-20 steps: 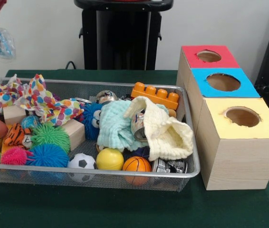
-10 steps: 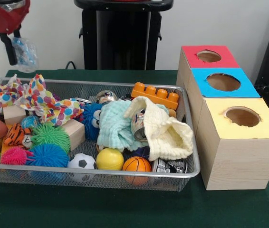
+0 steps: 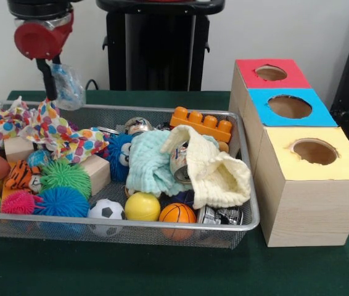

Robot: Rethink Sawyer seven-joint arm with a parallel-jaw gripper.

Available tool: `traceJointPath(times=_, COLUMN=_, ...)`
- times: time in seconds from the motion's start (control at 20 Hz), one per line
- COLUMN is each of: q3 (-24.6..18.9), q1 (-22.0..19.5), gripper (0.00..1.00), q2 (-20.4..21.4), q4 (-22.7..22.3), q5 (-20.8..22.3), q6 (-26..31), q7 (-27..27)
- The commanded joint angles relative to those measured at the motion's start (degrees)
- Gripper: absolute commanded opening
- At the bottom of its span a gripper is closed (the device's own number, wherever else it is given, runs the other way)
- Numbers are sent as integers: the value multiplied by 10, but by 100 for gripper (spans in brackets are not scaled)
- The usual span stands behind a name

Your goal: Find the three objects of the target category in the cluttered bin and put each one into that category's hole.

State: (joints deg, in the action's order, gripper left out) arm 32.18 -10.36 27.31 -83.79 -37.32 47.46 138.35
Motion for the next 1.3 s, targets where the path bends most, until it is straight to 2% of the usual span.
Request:
traceJointPath(times=0.05, q3=-36, q1=27, gripper=0, q2=-32, q4=-38, q5=-41, q6=2, q7=233)
traceJointPath(times=0.3, q3=-17, q1=41, gripper=0, q2=-35, q4=-25, q5=-38, q6=25, q7=261)
traceJointPath(times=0.4, q3=-14, q1=38, gripper=0, q2=-38, q4=-18, q5=-32, q6=25, q7=257)
traceJointPath(times=0.7, q3=-26, q1=-40, gripper=0, q2=-48, q4=25, q5=22, q6=28, q7=134)
traceJointPath(times=0.85, q3=-29, q1=-68, gripper=0, q2=-50, q4=48, q5=49, q6=41, q7=97)
traceJointPath(times=1.05, q3=-44, q1=-94, gripper=0, q2=-50, q4=60, q5=71, q6=41, q7=74)
traceJointPath(times=1.3, q3=-62, q1=-102, gripper=0, q2=-44, q4=56, q5=87, q6=27, q7=83)
